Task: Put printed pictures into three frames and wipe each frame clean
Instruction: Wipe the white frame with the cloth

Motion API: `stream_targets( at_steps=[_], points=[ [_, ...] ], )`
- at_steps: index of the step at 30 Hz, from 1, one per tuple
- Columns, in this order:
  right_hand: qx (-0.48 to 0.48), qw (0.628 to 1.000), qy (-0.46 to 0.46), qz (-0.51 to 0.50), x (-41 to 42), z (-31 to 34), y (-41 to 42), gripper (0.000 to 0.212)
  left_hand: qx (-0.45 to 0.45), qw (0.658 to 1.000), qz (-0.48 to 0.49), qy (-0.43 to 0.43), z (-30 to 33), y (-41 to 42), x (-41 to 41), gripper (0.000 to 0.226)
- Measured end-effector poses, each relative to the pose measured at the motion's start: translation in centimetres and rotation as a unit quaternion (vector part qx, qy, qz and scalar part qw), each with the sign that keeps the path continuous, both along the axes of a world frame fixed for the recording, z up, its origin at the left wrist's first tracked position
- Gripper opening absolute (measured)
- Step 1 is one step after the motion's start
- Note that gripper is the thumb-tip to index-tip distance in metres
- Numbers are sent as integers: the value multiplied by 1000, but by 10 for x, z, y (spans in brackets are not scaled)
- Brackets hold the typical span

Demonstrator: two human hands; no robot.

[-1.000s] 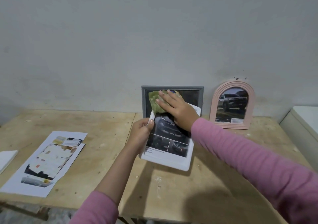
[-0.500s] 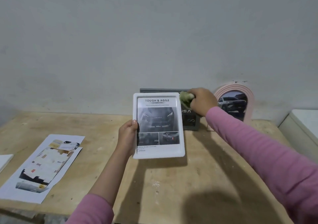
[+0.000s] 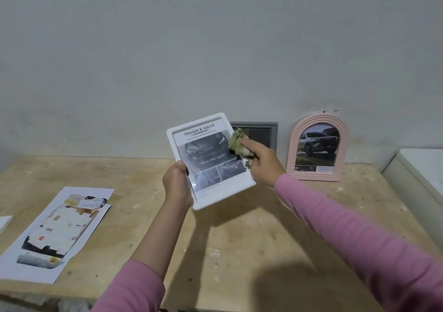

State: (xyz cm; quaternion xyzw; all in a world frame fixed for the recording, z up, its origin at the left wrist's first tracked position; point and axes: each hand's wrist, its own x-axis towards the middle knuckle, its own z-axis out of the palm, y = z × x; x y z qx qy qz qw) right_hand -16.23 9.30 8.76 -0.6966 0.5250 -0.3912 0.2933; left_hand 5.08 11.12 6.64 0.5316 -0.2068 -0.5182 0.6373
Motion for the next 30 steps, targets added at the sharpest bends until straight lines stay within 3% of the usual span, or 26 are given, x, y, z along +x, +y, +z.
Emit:
stream_targets(
  at_steps=[6,11,18,22,27,30],
  points=[
    [33,997,63,22,-7,-18,14,61,25,990,137,23,8,-2,3,21],
    [190,932,280,131,-16,-19,10,46,-22,974,133,-184,-2,-2,16,31],
    [213,939,244,115,16,-30,-11,8,-57,920,150,-357,-10,8,57,26],
    [217,946,213,111,54,-43,-34,13,-26,925,155,-345,-21,8,98,25],
    [186,970,146,48,124,-60,-74,4,25,938,155,-309,-32,-6,169,30],
    [199,969,142,46,171,-65,-100,14,40,942,158,-294,-36,-16,211,27]
  ],
)
